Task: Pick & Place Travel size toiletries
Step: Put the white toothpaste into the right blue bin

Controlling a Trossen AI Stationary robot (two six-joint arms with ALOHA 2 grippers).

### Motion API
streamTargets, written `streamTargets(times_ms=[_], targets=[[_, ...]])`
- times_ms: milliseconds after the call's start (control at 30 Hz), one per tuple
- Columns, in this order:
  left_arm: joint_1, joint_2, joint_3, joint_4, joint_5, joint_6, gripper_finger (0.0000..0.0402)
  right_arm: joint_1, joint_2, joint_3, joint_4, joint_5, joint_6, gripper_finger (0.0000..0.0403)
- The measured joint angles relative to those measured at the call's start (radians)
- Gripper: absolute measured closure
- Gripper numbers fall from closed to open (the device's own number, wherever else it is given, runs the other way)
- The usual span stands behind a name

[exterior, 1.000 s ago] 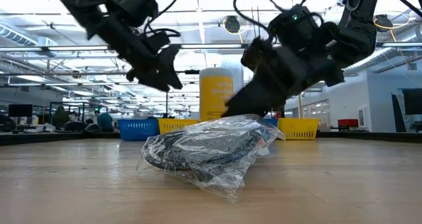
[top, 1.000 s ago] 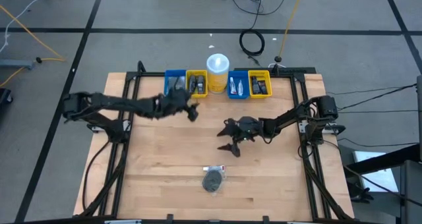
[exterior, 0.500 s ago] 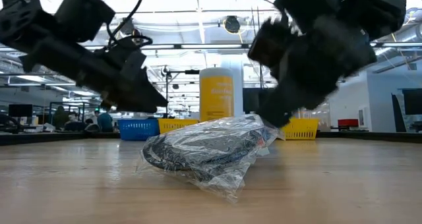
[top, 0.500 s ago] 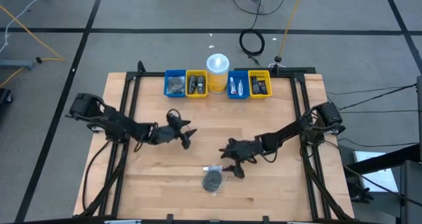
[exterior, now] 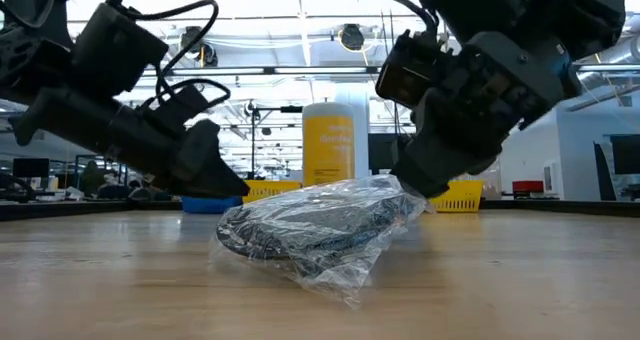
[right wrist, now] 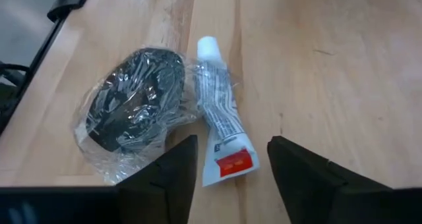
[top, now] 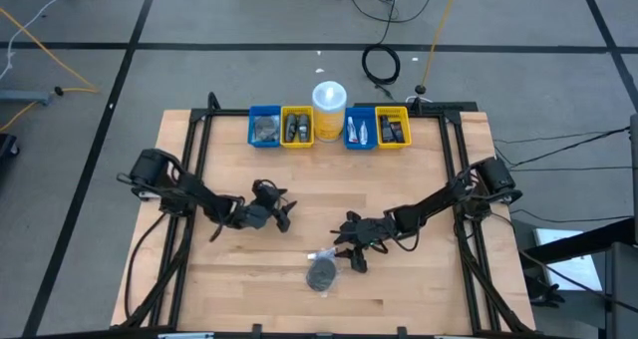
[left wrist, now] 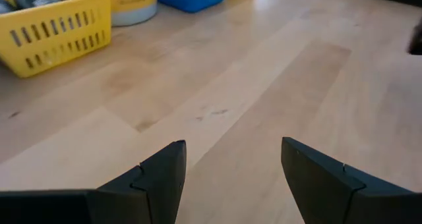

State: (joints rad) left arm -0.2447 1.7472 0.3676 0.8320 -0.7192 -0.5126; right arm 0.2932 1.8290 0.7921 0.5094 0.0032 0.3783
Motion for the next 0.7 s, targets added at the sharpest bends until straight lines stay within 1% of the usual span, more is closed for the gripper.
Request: streamTargets(times_ms=[67, 267, 367, 500, 567, 633, 700], targets=[[0.0, 0.017, 0.0, 0.001, -0.015, -0.013, 0.016, 0.0, 0.004, 0.0, 0.008, 0.0, -0.003, 0.0231], [0.0, 0.034, 0.0, 0.002, -0.02, -0.017, 0.016, -0.005, 0.022, -0.002, 0.016, -0.005, -0.034, 0.0262], [0.001, 0.034, 0.0, 0.002, -0.023, -0.013, 0.016, -0.006, 0.024, 0.001, 0.041, -0.027, -0.052, 0.0294], [0.002, 0.034, 0.0, 0.0, -0.024, -0.013, 0.016, -0.012, 0.059, -0.001, 0.069, -0.076, -0.056, 0.0344], [0.003, 0.034, 0.0, -0.002, -0.024, -0.013, 0.016, -0.013, 0.081, 0.001, 0.111, -0.1, -0.062, 0.0366], [0.003, 0.034, 0.0, -0.005, -0.024, -0.013, 0.016, -0.012, 0.096, 0.001, 0.119, -0.111, -0.08, 0.0386], [0.003, 0.034, 0.0, -0.012, -0.024, -0.014, 0.016, -0.012, 0.1, 0.001, 0.124, -0.106, -0.082, 0.0396]])
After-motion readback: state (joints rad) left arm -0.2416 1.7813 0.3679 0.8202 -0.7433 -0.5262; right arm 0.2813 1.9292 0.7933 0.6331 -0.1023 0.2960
